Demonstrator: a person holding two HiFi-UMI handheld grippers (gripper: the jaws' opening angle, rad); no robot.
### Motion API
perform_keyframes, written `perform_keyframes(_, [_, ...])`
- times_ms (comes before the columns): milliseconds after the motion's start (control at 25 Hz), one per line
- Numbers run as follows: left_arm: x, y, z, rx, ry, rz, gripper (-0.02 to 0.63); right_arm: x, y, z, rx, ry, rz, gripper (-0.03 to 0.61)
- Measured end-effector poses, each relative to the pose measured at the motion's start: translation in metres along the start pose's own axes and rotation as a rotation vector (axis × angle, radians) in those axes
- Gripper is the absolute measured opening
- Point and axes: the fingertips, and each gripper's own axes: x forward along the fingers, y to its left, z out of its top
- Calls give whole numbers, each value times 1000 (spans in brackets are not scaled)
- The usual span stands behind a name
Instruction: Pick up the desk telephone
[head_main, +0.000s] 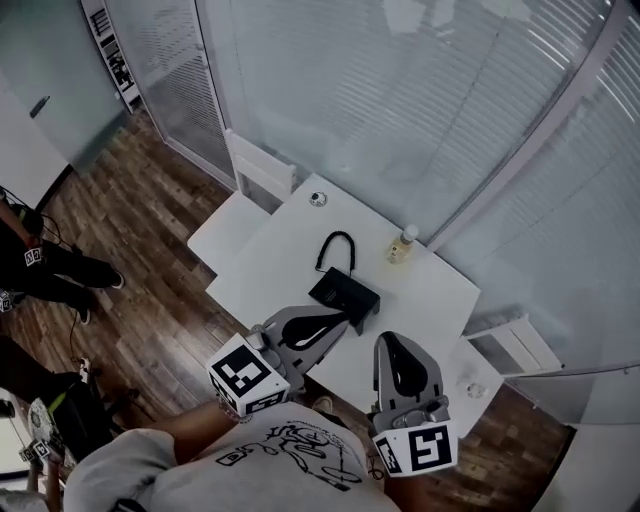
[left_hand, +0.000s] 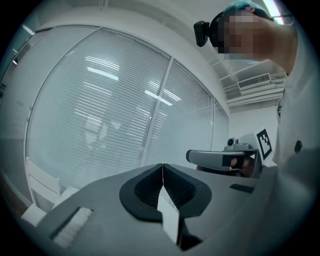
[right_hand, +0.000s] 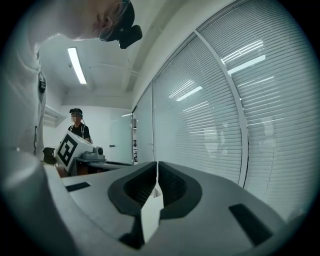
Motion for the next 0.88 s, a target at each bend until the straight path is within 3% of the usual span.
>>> perform_keyframes(320, [3, 68, 7, -15, 32, -127, 5, 66, 6, 1, 5, 21, -116, 11])
perform_keyframes(640, [16, 94, 2, -46, 65, -211, 5, 92, -3, -9, 13, 55, -178, 11])
perform_keyframes(880, [30, 110, -25, -93, 126, -241, 7, 102, -17, -39, 71, 100, -187, 12])
